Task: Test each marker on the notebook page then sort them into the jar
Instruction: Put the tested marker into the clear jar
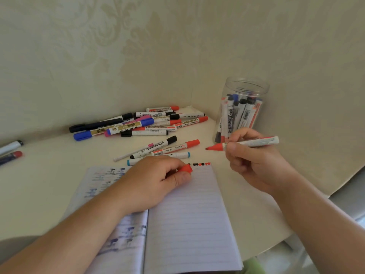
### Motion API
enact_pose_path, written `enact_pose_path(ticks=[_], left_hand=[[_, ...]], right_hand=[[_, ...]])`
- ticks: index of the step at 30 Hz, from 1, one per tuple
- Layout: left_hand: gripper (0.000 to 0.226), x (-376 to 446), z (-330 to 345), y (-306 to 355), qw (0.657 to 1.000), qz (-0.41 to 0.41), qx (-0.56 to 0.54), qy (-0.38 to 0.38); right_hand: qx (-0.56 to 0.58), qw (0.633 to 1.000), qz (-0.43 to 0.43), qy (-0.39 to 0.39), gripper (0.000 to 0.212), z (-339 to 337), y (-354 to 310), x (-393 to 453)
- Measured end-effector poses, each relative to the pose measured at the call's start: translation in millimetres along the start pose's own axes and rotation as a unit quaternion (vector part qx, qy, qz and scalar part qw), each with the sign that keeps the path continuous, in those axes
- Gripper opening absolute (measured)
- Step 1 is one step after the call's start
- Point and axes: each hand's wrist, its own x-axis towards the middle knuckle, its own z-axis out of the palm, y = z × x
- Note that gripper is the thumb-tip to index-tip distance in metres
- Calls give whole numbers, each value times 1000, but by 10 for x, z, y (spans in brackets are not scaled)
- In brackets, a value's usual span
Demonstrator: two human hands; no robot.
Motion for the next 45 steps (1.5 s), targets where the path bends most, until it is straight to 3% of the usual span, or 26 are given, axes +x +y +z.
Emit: enact_pose_path(ticks=[2, 5, 8, 11, 16, 18, 21, 23, 25, 27, 29, 34, 37, 39, 41, 45], left_hand=[[49, -8, -2, -5, 1000, -1, -8, 0], [46, -12, -7, -14, 1000, -1, -4, -6], [45, -7, -11, -4, 1000, 1, 9, -11], [52, -8, -20, 17, 1000, 2, 12, -15], [26, -1, -5, -3, 1000, 10, 24, -18], [29, -1, -2, -2, 1000, 14, 20, -15], [45, -8, 3, -16, 1000, 12, -15, 0], [37, -7, 9, -37, 998, 6, -65, 12], [37, -4, 8, -50, 997, 1, -75, 18], [35, -2, 4, -62, 998, -4, -63, 19], [32, 6, -2, -59, 999, -6, -52, 14], [28, -2, -9, -36, 1000, -9, -23, 13], [31, -8, -9, -35, 999, -10, -28, 15], [47, -19, -9, -12, 999, -11, -35, 7], [61, -30, -19, 14, 999, -19, -45, -2], [62, -47, -51, 48, 999, -19, -45, -10]], right_hand=[[14, 999, 29, -42, 19, 23, 33, -83], [35, 997, 48, -44, 34, 40, 112, -142], [28, 998, 52, -29, 21, 81, 112, -149], [-2, 998, 53, -26, 26, 112, 122, -150], [-86, 993, 63, -42, 21, 191, 88, -152], [-124, 989, 70, -51, 12, 209, 82, -137], [-136, 989, 54, -12, 21, 257, 95, -121], [-157, 987, 14, 37, 19, 259, 103, -118], [-293, 952, -50, 71, 20, 227, 120, -135], [-435, 892, -110, 51, 20, 214, 139, -162], [-474, 870, -128, 26, 16, 259, 112, -184], [-487, 865, -115, 22, 19, 284, 184, -167], [-404, 911, -71, 28, 17, 277, 255, -172], [-321, 945, -62, 27, 29, 288, 219, -169], [-302, 945, -106, 65, 33, 310, 58, -135], [-218, 918, -243, 225, 34, 267, -650, 22]])
